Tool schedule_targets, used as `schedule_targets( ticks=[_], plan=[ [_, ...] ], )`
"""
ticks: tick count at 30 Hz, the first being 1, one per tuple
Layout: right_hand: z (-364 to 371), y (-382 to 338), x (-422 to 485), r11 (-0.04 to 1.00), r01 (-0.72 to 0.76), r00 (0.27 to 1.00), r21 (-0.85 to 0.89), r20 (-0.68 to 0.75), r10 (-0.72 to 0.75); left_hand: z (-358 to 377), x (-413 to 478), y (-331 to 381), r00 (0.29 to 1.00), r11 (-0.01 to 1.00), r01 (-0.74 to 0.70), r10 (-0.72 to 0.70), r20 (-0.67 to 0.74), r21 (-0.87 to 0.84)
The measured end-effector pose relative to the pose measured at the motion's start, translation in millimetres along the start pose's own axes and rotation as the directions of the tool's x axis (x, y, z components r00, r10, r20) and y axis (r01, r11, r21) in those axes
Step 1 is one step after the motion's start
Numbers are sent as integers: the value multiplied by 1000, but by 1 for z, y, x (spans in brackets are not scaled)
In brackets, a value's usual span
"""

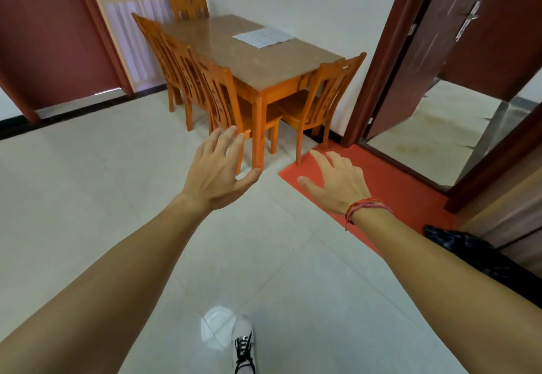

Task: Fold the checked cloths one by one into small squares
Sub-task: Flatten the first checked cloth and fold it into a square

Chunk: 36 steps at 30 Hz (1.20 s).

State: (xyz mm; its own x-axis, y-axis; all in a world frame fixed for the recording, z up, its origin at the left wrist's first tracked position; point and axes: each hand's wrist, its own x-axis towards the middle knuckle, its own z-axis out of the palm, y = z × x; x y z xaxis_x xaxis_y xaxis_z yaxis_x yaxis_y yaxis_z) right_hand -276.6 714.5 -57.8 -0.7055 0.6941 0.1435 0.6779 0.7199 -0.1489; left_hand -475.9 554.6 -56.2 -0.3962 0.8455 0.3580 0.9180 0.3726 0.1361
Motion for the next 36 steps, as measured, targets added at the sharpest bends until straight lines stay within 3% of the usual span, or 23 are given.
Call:
schedule_targets(
  ticks=[18, 36],
  plan=[
    [43, -23, 265, 996, -91, 995, 2, 33, 91, 95, 252, -134, 997, 996, -71, 72, 25, -61],
    [113, 58, 594, 995, -86, 995, 46, 59, 83, 208, 557, -208, 999, 1000, -5, 4, 41, 16]
  ],
)
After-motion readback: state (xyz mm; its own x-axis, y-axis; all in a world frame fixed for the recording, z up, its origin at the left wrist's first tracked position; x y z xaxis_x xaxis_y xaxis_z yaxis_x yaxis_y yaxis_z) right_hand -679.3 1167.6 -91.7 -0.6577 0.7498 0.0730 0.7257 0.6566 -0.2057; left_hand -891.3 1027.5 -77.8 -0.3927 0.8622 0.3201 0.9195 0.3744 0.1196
